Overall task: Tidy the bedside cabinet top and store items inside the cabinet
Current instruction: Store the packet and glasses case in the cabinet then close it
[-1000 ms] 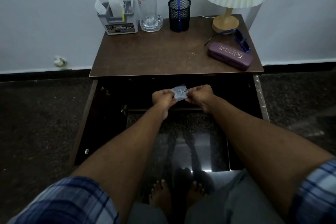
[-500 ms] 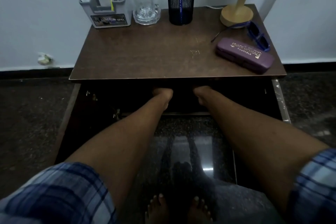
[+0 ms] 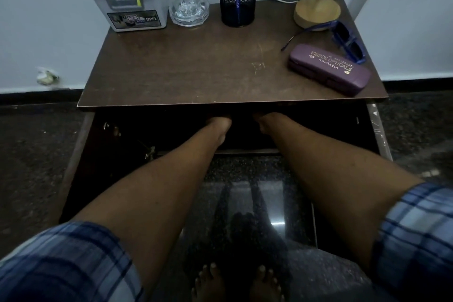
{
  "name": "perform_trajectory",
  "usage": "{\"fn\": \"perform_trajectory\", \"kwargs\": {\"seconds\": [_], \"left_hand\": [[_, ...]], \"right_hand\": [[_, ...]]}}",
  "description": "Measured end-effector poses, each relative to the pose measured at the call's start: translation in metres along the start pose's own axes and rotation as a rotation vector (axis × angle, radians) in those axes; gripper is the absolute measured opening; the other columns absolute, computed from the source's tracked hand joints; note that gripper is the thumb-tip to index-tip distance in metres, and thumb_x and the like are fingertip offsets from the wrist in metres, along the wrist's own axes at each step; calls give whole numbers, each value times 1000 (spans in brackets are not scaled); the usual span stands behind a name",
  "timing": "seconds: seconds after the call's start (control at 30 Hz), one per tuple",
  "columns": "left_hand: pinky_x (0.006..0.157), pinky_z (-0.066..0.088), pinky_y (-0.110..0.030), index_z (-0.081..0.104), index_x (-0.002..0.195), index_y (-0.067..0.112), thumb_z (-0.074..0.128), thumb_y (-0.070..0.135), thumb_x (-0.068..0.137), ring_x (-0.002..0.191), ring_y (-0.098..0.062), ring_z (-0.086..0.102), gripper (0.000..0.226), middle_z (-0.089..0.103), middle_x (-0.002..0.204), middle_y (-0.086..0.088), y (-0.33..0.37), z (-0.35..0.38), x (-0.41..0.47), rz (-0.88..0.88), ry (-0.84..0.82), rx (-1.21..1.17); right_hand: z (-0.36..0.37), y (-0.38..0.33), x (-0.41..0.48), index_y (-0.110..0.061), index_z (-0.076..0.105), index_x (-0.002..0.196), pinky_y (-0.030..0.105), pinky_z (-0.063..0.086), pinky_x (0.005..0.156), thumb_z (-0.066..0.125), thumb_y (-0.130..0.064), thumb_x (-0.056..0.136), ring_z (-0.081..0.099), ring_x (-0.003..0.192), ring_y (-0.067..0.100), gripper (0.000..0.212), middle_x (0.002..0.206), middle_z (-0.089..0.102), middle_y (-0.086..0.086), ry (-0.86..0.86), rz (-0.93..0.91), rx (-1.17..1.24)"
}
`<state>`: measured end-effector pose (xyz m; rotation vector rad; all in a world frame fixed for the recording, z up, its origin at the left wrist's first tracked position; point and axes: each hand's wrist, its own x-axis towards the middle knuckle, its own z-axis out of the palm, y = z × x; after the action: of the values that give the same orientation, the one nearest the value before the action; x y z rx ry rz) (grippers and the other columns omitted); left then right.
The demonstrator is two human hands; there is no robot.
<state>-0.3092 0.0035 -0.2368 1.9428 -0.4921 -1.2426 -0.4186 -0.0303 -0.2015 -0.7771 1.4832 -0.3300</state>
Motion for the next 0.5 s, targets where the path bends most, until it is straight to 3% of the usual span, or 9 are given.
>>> {"fn": "perform_trajectory", "kwargs": {"seconds": [0.1, 0.27, 0.37, 0.5], "left_hand": [[106, 45, -35, 48, 145, 3, 50, 18, 103, 133, -29, 51, 45, 51, 147, -14, 1, 1, -8, 27, 24, 2], [88, 47, -27, 54, 137, 1, 54, 21, 100, 126, -27, 58, 42, 59, 139, -13, 6, 0, -33, 14, 108, 6], [80, 50, -27, 63, 126, 1, 60, 16, 93, 114, -26, 65, 36, 67, 127, -13, 7, -3, -45, 29, 126, -19], [79, 57, -33, 65, 117, 2, 66, 14, 85, 101, -31, 69, 34, 71, 113, -15, 7, -12, -61, 65, 136, -24]], "right_hand": [[-1, 3, -2, -8, 32, 153, 28, 27, 115, 30, -27, 110, 35, 144, 27, 47, 157, 37, 10, 55, -51, -134], [-1, 10, -10, -6, 39, 151, 31, 31, 115, 38, -24, 108, 40, 141, 28, 46, 155, 41, 12, 64, -140, -113], [-3, 12, -23, -5, 50, 145, 25, 43, 100, 56, -26, 102, 52, 132, 26, 48, 146, 53, 8, 149, -232, -86], [-9, 17, -40, 1, 60, 133, 16, 45, 77, 66, -17, 95, 62, 120, 25, 42, 125, 63, 5, 191, -262, -18]]}}
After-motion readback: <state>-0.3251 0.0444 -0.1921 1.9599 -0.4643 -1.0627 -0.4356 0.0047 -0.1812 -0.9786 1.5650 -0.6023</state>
